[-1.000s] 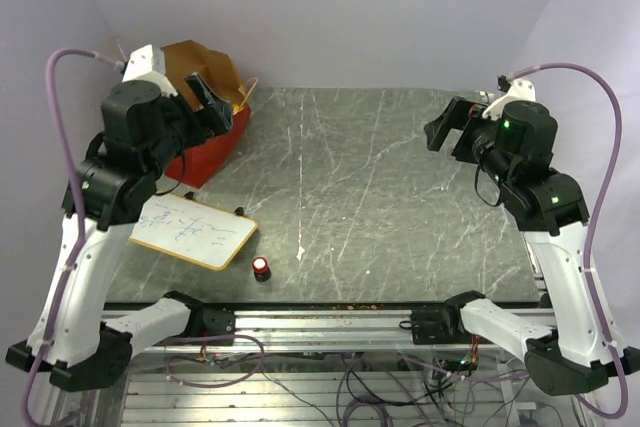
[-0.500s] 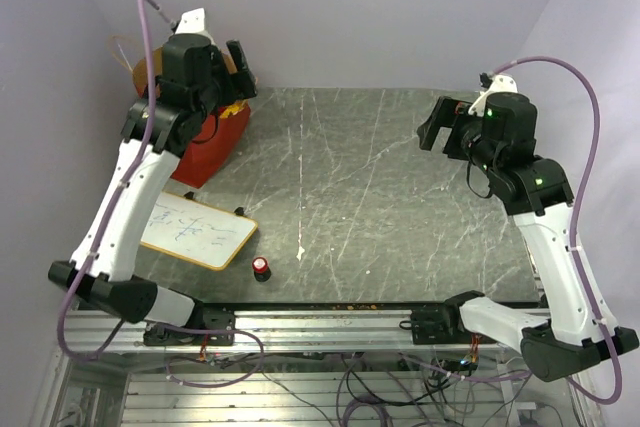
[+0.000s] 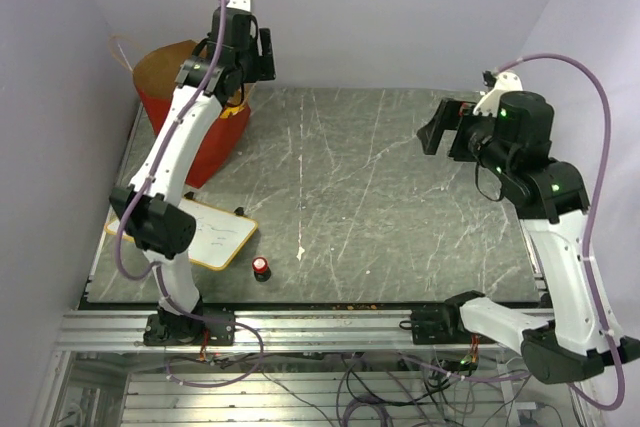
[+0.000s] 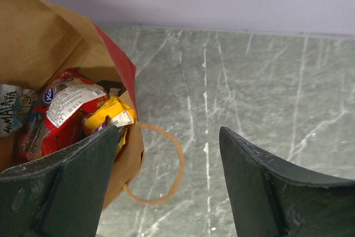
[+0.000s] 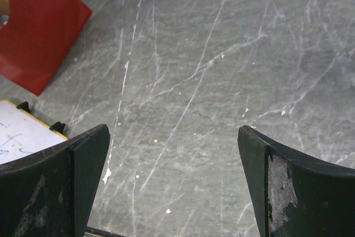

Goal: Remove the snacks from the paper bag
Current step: Move the paper bag to the center of the board, then adjust the paper bag at the center of the board, then take out the snack from the paper bag.

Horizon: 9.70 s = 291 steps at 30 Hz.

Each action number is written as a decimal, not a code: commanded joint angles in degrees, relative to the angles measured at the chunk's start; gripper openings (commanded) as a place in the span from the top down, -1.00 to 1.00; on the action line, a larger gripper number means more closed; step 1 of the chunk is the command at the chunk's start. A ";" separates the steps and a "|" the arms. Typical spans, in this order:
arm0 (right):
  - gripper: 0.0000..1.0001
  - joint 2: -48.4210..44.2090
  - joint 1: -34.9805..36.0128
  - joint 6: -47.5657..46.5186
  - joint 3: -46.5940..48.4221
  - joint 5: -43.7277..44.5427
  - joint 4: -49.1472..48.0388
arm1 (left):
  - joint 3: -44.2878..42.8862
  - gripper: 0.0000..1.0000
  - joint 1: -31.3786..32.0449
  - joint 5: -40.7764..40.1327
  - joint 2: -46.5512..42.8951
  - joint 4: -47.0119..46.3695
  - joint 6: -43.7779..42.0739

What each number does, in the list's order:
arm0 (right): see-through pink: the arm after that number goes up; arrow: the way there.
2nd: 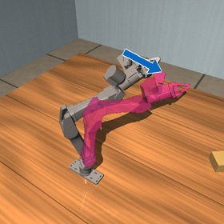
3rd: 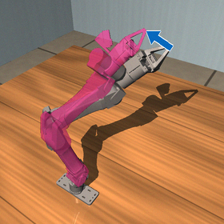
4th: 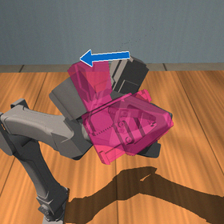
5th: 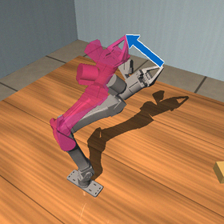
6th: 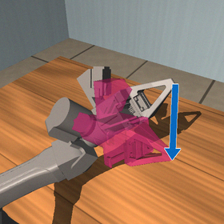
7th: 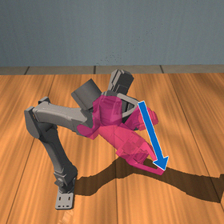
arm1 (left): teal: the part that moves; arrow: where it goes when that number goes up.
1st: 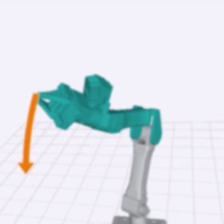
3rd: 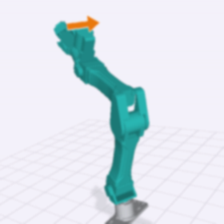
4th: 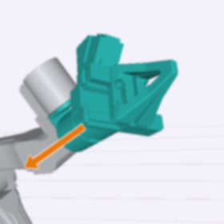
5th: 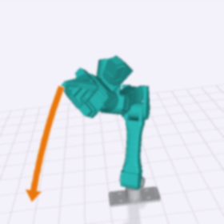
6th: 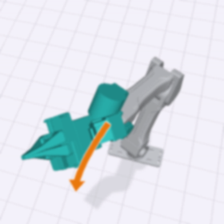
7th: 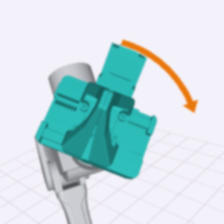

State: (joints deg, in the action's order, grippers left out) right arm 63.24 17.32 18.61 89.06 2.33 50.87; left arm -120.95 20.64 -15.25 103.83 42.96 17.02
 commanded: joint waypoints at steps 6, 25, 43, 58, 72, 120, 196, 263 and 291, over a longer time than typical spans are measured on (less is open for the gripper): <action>-1.00 -3.86 -0.36 -1.80 2.12 5.61 -0.94 | -2.91 -0.33 -0.52 0.16 5.44 5.27 -4.29; -1.00 -3.23 -0.35 2.97 0.33 8.05 1.24 | -5.92 0.86 3.93 11.96 5.63 9.76 -2.59; -1.00 -2.66 -0.34 5.54 0.10 8.12 2.81 | -6.45 0.86 17.45 18.69 4.62 7.21 6.91; -1.00 -3.82 -0.36 7.92 -0.71 8.99 3.71 | -1.74 0.86 39.67 17.03 3.56 1.35 16.32; -1.00 -6.91 -0.36 11.13 0.12 16.78 6.58 | -0.24 0.64 45.51 13.56 1.23 0.80 16.93; -1.00 -3.87 -0.31 -1.41 -3.97 11.69 0.23 | -9.08 0.71 1.32 38.36 17.22 -5.66 18.93; -0.26 27.25 22.01 -43.57 -12.41 -8.45 -33.39 | 7.29 0.86 -4.25 46.86 -3.93 -5.84 19.41; 1.00 38.14 21.79 -53.66 -7.47 -10.26 -60.23 | 7.07 0.86 -5.91 47.19 -5.52 0.79 16.56; 1.00 26.84 21.97 -37.90 2.97 -12.07 -48.07 | 6.70 0.86 -10.80 47.53 -3.75 0.99 19.93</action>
State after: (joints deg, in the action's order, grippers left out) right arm 95.83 39.44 -23.44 87.05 -8.08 8.82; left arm -113.23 10.81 33.19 101.08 44.47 35.75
